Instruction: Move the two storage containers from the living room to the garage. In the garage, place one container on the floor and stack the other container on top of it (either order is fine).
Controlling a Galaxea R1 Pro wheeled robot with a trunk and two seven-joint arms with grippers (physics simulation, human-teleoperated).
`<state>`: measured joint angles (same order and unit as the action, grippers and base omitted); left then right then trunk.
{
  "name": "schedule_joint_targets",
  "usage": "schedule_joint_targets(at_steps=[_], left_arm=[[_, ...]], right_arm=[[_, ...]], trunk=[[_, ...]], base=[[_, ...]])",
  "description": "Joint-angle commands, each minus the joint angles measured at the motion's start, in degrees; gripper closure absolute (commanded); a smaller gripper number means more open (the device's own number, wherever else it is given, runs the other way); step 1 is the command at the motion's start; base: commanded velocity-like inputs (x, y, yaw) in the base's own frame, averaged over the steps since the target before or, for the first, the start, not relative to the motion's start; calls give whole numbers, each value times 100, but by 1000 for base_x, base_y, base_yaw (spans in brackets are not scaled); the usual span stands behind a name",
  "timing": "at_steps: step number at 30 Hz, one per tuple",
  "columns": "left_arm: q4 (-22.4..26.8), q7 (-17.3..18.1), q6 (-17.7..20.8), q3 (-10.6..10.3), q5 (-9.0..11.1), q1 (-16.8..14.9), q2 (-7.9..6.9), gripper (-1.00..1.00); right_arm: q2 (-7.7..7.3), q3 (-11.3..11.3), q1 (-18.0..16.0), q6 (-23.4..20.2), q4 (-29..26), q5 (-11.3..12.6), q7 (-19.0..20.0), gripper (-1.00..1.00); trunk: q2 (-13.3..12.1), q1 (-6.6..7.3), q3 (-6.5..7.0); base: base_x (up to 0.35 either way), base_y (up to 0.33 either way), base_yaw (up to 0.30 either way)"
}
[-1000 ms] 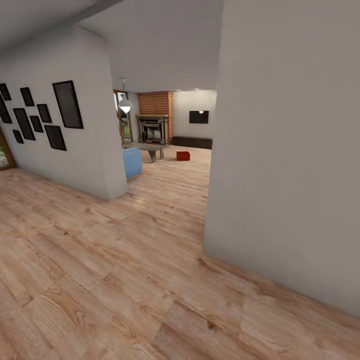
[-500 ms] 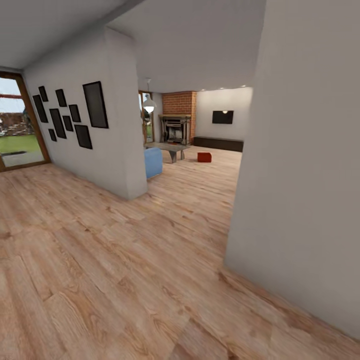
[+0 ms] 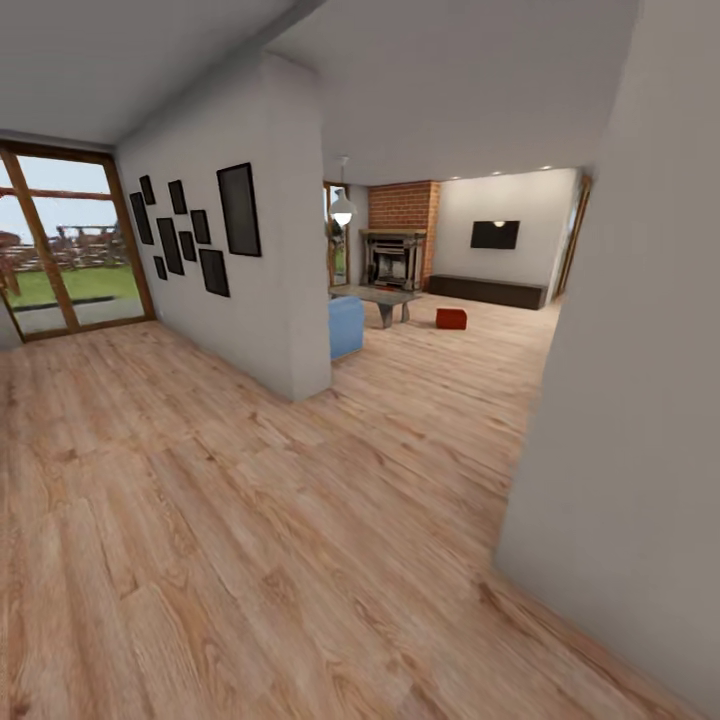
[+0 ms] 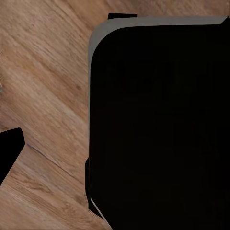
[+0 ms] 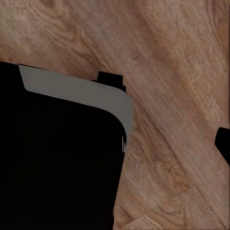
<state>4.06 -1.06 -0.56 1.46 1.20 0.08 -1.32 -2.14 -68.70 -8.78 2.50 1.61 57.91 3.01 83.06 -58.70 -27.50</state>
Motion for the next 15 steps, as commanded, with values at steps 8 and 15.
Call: schedule_joint_targets(at_steps=[8,15], left_arm=[[6,-8,-6,12,15,1,3,-100],[7,-8,-6,11,13,1,1,-100]], right_arm=[[3,-44,-1,22,15,60,32,-100],[3,-47,-2,22,15,62,32,-100]], trunk=[[2,-3,-5],[2,-3,-5]], base=[[321,0,44],[320,0,3]])
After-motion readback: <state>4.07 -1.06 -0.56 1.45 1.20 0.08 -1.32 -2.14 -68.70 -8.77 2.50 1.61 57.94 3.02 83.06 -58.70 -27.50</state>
